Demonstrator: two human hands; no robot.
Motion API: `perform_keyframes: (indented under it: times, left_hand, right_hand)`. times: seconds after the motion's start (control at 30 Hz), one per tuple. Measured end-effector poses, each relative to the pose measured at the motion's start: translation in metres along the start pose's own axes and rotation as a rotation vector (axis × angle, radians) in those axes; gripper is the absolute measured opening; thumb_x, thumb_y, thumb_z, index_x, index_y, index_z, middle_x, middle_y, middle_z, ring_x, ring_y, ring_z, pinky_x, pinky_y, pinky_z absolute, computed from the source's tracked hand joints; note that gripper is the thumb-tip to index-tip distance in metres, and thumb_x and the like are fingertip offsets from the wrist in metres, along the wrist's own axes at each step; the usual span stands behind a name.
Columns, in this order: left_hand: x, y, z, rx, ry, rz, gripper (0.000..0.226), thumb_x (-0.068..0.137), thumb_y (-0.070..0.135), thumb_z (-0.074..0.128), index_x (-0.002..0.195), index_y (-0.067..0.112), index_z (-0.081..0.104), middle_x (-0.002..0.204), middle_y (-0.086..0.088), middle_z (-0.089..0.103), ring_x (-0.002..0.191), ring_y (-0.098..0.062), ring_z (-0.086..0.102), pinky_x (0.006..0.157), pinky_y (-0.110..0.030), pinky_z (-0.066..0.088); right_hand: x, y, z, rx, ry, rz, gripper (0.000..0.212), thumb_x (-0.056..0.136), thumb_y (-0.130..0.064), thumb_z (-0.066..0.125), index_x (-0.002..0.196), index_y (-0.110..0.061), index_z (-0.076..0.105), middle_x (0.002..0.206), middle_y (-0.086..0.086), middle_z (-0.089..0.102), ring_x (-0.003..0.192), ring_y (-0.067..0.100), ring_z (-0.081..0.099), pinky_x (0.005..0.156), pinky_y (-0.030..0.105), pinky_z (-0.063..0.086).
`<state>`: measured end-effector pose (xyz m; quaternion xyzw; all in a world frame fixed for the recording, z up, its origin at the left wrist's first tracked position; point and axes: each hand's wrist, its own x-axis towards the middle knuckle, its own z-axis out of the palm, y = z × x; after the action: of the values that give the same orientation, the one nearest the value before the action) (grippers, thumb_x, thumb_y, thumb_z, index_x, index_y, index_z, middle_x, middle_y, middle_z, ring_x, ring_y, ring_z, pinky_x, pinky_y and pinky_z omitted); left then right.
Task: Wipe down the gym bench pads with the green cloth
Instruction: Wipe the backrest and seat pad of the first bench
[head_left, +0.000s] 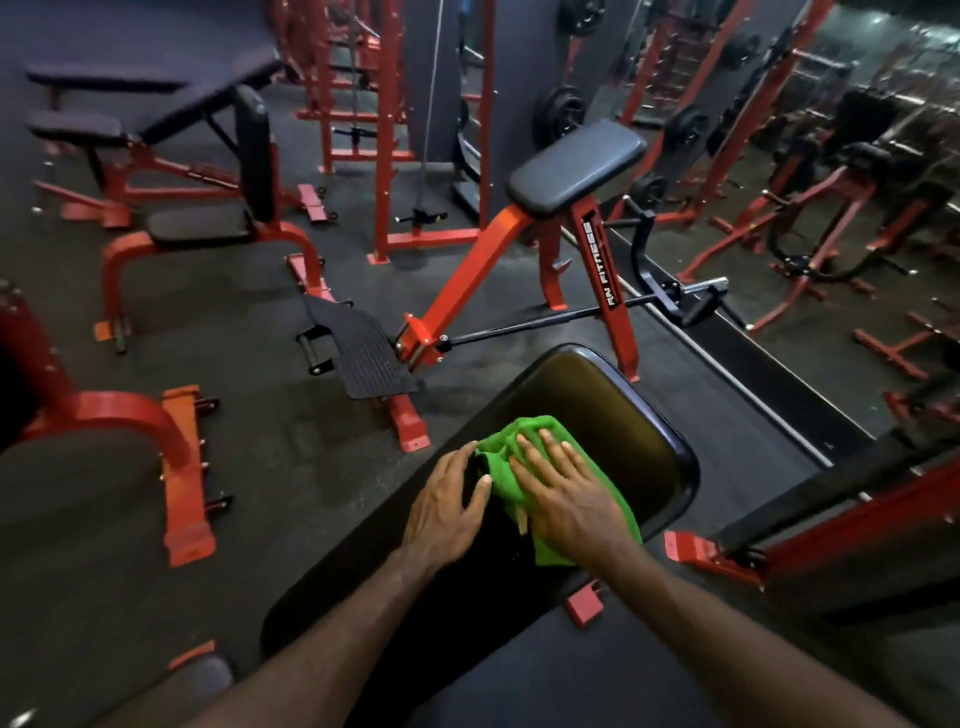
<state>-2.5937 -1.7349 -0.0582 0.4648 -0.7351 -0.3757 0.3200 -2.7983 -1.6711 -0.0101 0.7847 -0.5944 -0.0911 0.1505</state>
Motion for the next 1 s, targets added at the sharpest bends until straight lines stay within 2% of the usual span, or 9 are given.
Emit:
perform_keyframes:
  times: [0.17, 0.3, 0.4, 0.47, 0.63, 0.73, 0.8, 0.93, 1.0]
  left_hand:
    - [-0.008, -0.004, -0.009, -0.009, 0.003, -0.075, 0.058, 0.103, 0.044, 0.053, 0.157, 0.028, 0.037, 0.155, 0.004, 0.043, 0.136, -0.012, 0.049, 0.114, -0.038, 0.044]
    - [-0.016, -0.010, -0.011, -0.003, 0.013, -0.129, 0.060, 0.102, 0.046, 0.053, 0.157, 0.029, 0.034, 0.156, 0.004, 0.041, 0.138, -0.014, 0.049, 0.115, -0.037, 0.042]
    - [-0.020, -0.013, -0.013, -0.001, -0.034, -0.187, 0.064, 0.102, 0.048, 0.052, 0.160, 0.031, 0.028, 0.161, 0.004, 0.035, 0.140, -0.014, 0.047, 0.116, -0.037, 0.041]
    - [-0.024, -0.014, -0.013, 0.009, -0.062, -0.214, 0.066, 0.103, 0.050, 0.051, 0.161, 0.032, 0.024, 0.163, 0.004, 0.032, 0.141, -0.014, 0.045, 0.116, -0.038, 0.042]
    - [-0.037, -0.011, -0.005, 0.019, -0.052, -0.275, 0.068, 0.103, 0.052, 0.049, 0.162, 0.033, 0.021, 0.164, 0.004, 0.029, 0.141, -0.015, 0.046, 0.115, -0.039, 0.042]
    - [-0.042, -0.006, -0.003, 0.012, -0.041, -0.294, 0.068, 0.103, 0.051, 0.049, 0.162, 0.033, 0.019, 0.165, 0.004, 0.029, 0.142, -0.016, 0.045, 0.115, -0.039, 0.042]
    - [-0.045, -0.004, -0.003, 0.008, -0.022, -0.316, 0.068, 0.104, 0.051, 0.048, 0.162, 0.033, 0.019, 0.164, 0.004, 0.029, 0.141, -0.015, 0.046, 0.114, -0.039, 0.043]
    - [-0.050, 0.001, -0.001, 0.005, 0.098, -0.380, 0.069, 0.103, 0.052, 0.049, 0.162, 0.031, 0.020, 0.164, 0.003, 0.032, 0.140, -0.017, 0.048, 0.114, -0.040, 0.044]
    - [-0.055, 0.005, 0.001, -0.016, 0.131, -0.414, 0.069, 0.103, 0.052, 0.049, 0.162, 0.031, 0.020, 0.164, 0.002, 0.033, 0.141, -0.017, 0.048, 0.115, -0.040, 0.044]
  right_hand:
    - [0.032, 0.006, -0.026, 0.071, 0.016, 0.335, 0.064, 0.099, -0.029, 0.048, 0.161, -0.017, 0.035, 0.171, 0.011, 0.020, 0.158, 0.038, 0.013, 0.128, 0.050, 0.016]
    - [0.023, -0.008, -0.008, 0.041, -0.128, -0.051, 0.066, 0.103, -0.043, 0.041, 0.164, -0.022, 0.025, 0.173, 0.007, 0.011, 0.159, 0.034, 0.002, 0.129, 0.048, 0.006]
    - [0.042, 0.015, -0.019, 0.040, -0.039, 0.062, 0.064, 0.096, -0.032, 0.052, 0.158, -0.023, 0.041, 0.170, 0.007, 0.024, 0.158, 0.033, 0.015, 0.128, 0.048, 0.016]
    - [0.054, 0.015, -0.029, 0.063, -0.051, 0.205, 0.064, 0.100, -0.030, 0.049, 0.161, -0.020, 0.032, 0.171, 0.011, 0.019, 0.159, 0.037, 0.011, 0.128, 0.051, 0.017]
    - [0.047, 0.012, -0.015, 0.019, -0.204, -0.197, 0.066, 0.100, -0.046, 0.031, 0.163, -0.027, 0.029, 0.172, 0.003, 0.016, 0.159, 0.031, 0.008, 0.129, 0.048, 0.010]
    - [0.072, 0.032, -0.026, 0.051, -0.076, 0.002, 0.067, 0.093, -0.038, 0.027, 0.155, -0.024, 0.048, 0.168, 0.006, 0.032, 0.157, 0.033, 0.023, 0.127, 0.049, 0.021]
    - [0.082, 0.024, -0.031, 0.056, -0.076, 0.081, 0.068, 0.094, -0.037, 0.024, 0.155, -0.018, 0.046, 0.166, 0.012, 0.033, 0.156, 0.040, 0.023, 0.127, 0.053, 0.022]
    - [0.079, 0.014, -0.017, -0.027, -0.281, -0.336, 0.069, 0.099, -0.052, 0.029, 0.162, -0.023, 0.031, 0.171, 0.006, 0.017, 0.159, 0.036, 0.013, 0.129, 0.052, 0.013]
    - [0.094, 0.027, -0.022, 0.000, -0.214, -0.318, 0.071, 0.092, -0.047, 0.023, 0.155, -0.025, 0.045, 0.167, 0.006, 0.033, 0.156, 0.034, 0.026, 0.127, 0.049, 0.021]
